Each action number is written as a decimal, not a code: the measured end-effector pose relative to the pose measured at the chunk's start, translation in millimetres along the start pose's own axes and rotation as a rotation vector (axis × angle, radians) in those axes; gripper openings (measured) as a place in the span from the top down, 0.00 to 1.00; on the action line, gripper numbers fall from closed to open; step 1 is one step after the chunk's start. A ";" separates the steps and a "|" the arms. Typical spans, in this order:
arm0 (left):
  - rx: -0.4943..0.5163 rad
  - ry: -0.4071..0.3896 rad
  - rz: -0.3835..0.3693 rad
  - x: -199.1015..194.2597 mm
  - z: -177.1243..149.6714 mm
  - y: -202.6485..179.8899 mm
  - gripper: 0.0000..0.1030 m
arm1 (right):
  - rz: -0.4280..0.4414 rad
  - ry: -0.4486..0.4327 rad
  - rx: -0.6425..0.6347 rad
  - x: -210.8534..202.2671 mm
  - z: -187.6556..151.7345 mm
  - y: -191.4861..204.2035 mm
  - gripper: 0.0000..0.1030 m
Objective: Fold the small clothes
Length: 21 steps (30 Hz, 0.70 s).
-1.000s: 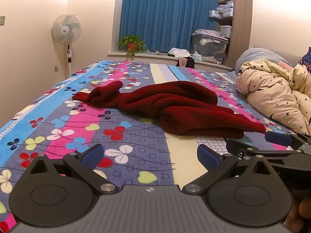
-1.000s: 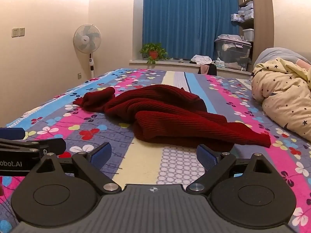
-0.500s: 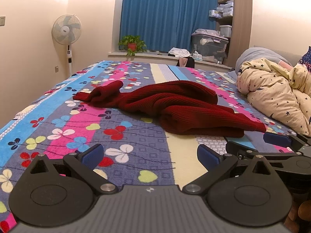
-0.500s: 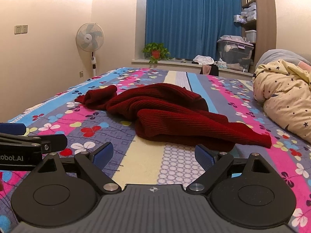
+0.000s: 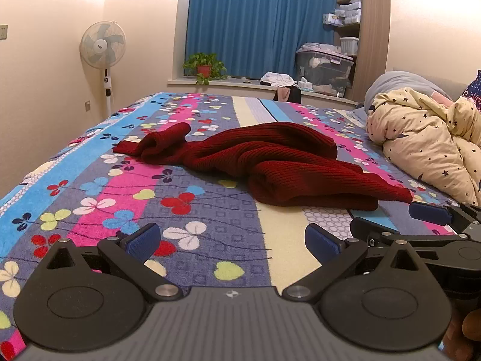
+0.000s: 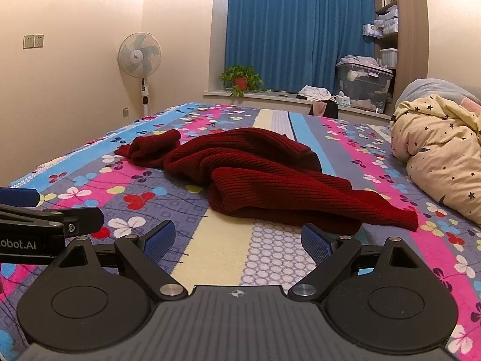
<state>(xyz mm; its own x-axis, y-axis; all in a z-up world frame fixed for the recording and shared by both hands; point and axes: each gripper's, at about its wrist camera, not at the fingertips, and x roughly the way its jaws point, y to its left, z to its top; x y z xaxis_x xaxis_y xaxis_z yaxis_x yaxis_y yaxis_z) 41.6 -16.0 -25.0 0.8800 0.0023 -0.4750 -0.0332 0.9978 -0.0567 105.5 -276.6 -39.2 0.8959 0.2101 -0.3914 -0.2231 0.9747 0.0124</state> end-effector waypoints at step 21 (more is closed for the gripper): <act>-0.005 0.008 0.006 2.1 0.0 0.8 0.01 | -0.012 0.005 -0.024 8.2 -2.6 6.6 0.11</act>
<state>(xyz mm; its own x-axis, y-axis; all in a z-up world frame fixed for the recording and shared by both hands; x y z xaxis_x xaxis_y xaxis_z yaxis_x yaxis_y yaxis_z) 43.4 -15.2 -26.0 0.8759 0.0080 -0.4825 -0.0409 0.9975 -0.0578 110.4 -268.6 -44.7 0.8966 0.1978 -0.3963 -0.2216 0.9750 -0.0146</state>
